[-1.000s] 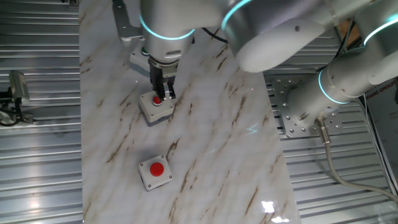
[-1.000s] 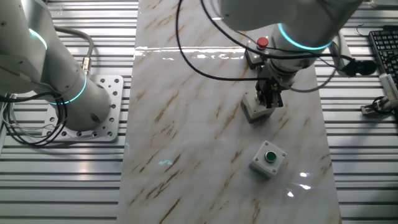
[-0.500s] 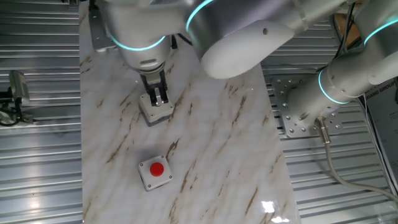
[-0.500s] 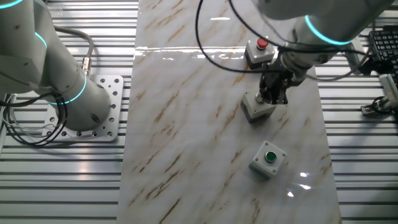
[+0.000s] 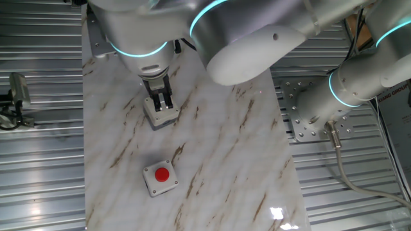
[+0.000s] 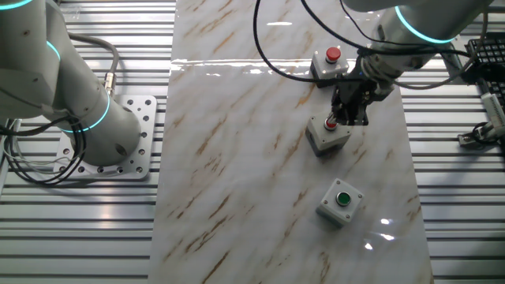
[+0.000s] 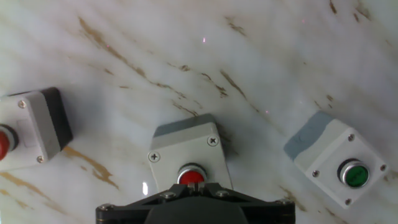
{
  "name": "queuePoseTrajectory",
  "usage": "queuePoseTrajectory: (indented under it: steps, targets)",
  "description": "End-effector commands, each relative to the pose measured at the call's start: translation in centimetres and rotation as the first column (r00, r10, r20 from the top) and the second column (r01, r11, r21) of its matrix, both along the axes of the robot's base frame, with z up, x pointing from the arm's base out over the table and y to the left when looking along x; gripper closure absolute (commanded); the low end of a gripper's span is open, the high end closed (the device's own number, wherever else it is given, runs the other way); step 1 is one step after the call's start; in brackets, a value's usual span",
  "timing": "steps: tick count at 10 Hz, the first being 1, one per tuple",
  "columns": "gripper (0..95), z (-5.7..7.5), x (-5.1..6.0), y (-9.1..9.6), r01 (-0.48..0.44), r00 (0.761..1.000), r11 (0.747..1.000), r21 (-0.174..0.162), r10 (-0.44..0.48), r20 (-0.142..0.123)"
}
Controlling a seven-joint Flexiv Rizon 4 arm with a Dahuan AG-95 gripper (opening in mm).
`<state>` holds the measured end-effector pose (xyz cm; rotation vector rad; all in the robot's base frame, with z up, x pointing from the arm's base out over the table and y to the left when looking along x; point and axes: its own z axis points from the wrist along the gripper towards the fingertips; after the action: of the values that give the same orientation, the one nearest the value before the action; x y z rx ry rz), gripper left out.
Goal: Press three buttons from left to right in sequence
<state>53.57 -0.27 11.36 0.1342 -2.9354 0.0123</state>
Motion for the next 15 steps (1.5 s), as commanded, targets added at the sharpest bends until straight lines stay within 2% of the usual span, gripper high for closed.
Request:
queuePoseTrajectory:
  steps: [1, 4, 12, 14, 15]
  targets:
    - [95.0, 0.2, 0.3, 0.4, 0.023, 1.000, 1.000, 0.001, -0.023, -0.002]
    - [95.0, 0.0, 0.5, 0.9, 0.036, 0.999, 0.999, -0.003, -0.036, 0.003]
    - [95.0, -0.2, 1.9, 2.4, 0.163, 0.987, 0.987, -0.009, -0.163, -0.001]
    - [95.0, 0.1, 2.2, 3.0, 0.208, 0.978, 0.978, -0.012, -0.208, -0.018]
    - [95.0, 0.1, 2.5, 3.4, 0.223, 0.975, 0.975, -0.014, -0.223, -0.008]
